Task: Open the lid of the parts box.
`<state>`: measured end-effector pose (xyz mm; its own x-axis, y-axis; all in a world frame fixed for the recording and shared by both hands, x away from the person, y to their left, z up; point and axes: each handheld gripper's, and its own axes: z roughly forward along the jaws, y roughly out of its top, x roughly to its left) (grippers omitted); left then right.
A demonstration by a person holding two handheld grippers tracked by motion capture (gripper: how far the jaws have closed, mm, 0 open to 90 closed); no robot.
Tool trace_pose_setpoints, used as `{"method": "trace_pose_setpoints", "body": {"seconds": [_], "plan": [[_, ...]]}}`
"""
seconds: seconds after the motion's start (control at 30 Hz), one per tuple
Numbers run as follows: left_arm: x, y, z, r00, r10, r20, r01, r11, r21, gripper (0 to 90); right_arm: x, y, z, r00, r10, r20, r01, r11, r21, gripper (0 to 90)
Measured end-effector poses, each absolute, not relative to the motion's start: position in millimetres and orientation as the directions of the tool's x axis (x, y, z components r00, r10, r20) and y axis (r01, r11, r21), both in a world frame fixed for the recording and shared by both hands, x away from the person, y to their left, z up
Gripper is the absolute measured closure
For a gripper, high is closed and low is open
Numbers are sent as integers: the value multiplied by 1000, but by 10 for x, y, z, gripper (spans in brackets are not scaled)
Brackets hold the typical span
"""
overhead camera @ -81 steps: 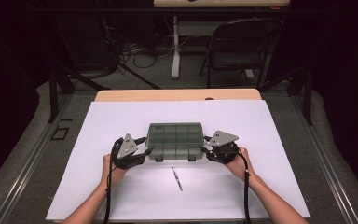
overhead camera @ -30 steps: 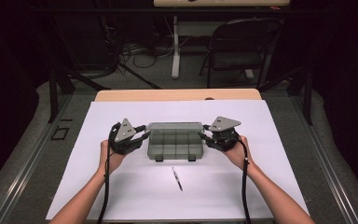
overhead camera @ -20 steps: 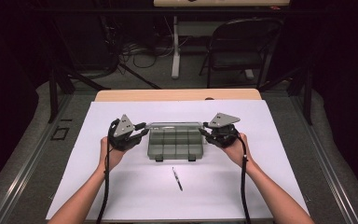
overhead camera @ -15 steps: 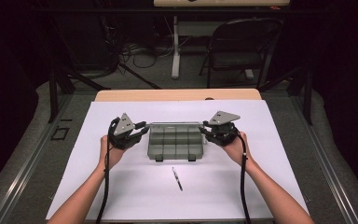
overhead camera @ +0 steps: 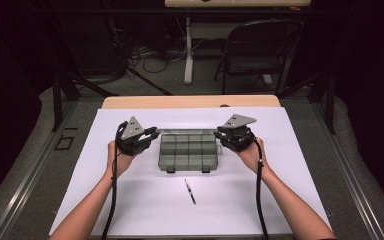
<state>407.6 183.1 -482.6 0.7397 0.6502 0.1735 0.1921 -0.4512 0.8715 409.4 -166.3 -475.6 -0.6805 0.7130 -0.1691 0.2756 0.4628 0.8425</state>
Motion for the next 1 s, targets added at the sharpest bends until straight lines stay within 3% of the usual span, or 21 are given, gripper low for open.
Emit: {"method": "trace_pose_setpoints", "body": {"seconds": [1.0], "plan": [[4353,1824,-4848,719,682,133,219,-404,888,804,4323,-1639,-4718,-644,747,-165,299,444,844,804]]}}
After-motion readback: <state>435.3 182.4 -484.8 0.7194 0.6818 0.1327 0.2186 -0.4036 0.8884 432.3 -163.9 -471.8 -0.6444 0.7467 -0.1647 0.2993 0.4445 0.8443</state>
